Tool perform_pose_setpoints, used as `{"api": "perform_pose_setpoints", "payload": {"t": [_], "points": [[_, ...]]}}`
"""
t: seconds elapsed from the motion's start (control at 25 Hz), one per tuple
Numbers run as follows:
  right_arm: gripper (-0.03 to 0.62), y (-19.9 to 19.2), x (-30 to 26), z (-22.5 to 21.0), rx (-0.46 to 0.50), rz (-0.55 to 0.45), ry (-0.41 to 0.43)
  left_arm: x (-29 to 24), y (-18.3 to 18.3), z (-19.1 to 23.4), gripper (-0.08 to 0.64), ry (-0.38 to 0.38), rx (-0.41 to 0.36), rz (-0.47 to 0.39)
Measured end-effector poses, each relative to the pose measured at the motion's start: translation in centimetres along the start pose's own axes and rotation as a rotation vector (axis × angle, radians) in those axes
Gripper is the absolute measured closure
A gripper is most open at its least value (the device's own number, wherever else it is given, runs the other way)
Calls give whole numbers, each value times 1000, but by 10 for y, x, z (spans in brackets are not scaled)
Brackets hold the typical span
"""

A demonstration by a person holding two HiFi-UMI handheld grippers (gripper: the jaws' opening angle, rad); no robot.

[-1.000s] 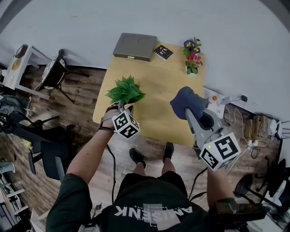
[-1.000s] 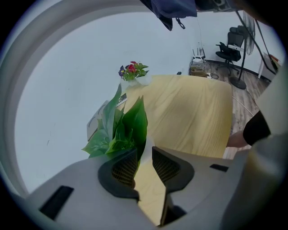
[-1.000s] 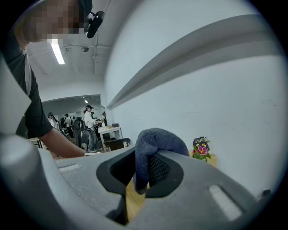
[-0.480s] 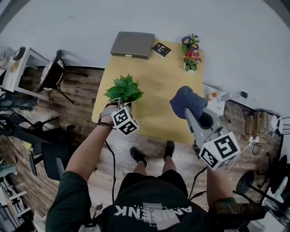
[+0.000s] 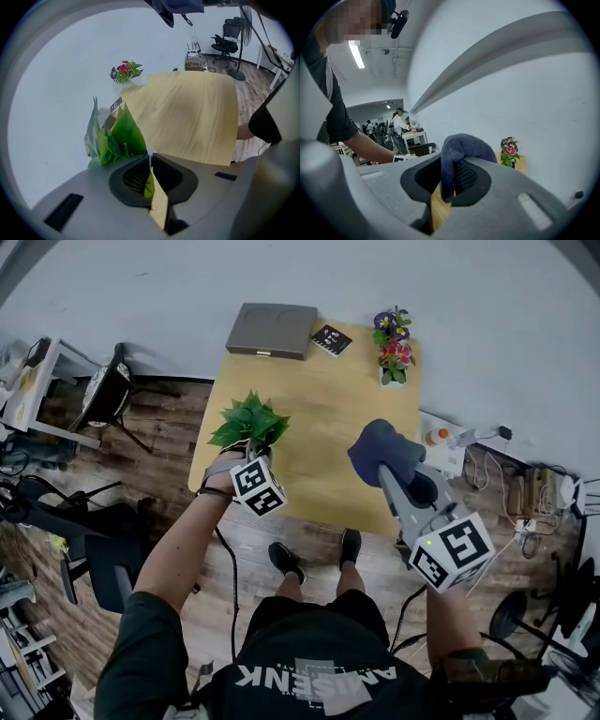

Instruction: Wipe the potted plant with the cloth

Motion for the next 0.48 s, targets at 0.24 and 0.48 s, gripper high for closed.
{"api": "perform_pose_setpoints", "payload": {"t": [0.24,0.48], "points": [[555,-2,0,-2,-8,-1,-4,-1,0,3,538,-43,25,-4],[555,-4,0,-2,-11,-2,-3,0,0,7,546,-80,51,-15]]}}
Point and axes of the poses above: the fingertips, and each gripper's own axes: x backward along the fingers, z to its left, y out of its top, the point moved 8 cm from there along x, backward along the fingers, and after that the axes turned 10 degrees about -z, right-handed, at the moved point
